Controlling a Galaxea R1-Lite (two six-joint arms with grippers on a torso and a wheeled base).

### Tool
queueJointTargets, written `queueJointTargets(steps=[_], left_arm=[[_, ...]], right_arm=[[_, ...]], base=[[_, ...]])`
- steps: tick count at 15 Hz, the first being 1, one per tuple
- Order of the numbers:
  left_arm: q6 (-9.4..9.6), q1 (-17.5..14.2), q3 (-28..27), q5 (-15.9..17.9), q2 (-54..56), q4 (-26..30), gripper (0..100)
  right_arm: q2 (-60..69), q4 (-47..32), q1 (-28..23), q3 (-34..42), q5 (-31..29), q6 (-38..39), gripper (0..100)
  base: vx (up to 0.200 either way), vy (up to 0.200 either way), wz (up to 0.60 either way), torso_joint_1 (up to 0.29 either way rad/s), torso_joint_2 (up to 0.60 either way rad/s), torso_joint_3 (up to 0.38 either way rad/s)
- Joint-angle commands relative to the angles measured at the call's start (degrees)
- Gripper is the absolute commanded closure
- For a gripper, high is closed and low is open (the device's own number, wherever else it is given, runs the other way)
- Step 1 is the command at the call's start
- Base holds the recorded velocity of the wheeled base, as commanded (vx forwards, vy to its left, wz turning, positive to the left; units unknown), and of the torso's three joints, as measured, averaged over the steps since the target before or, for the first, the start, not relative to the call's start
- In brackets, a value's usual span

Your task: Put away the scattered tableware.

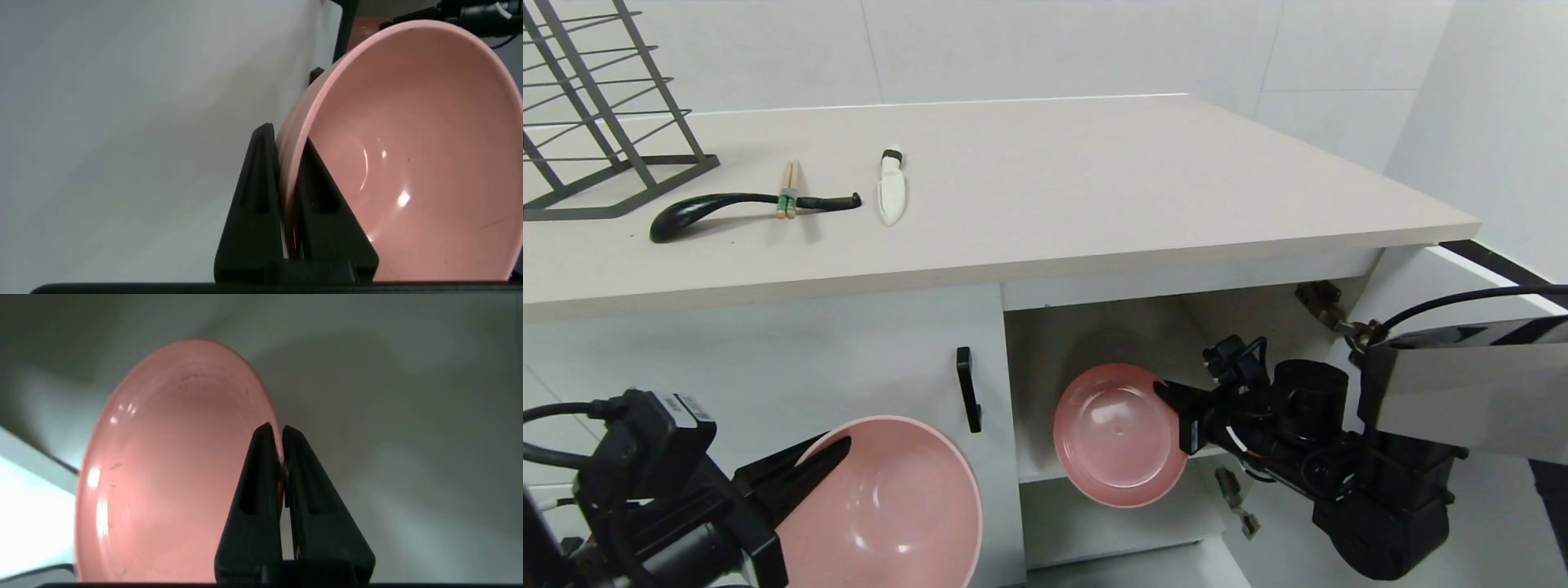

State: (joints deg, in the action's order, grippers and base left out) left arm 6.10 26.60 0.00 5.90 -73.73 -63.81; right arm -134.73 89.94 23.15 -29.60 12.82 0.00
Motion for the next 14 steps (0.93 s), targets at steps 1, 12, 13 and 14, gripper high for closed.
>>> queueJointTargets(steps=[1, 12, 13, 14], left_arm=[[0.06, -0.1, 0.0, 0.0, 0.0, 0.0, 100], [0.06, 0.0, 0.0, 0.0, -0.1, 0.4, 100], [0.06, 0.1, 0.0, 0.0, -0.1, 0.4, 100], [0.06, 0.1, 0.0, 0.0, -0.1, 0.4, 100]], right_arm=[[-1.8, 0.1, 0.0, -1.6, 0.0, 0.4, 100], [-10.9, 0.1, -0.4, -15.8, -3.5, 7.6, 100], [-11.2, 0.1, -0.5, -16.5, -3.5, 8.2, 100], [-11.7, 0.1, -0.5, -17.3, -3.9, 8.3, 100]], base=[[0.000, 0.000, 0.00, 0.000, 0.00, 0.000], [0.000, 0.000, 0.00, 0.000, 0.00, 0.000], [0.000, 0.000, 0.00, 0.000, 0.00, 0.000], [0.000, 0.000, 0.00, 0.000, 0.00, 0.000]])
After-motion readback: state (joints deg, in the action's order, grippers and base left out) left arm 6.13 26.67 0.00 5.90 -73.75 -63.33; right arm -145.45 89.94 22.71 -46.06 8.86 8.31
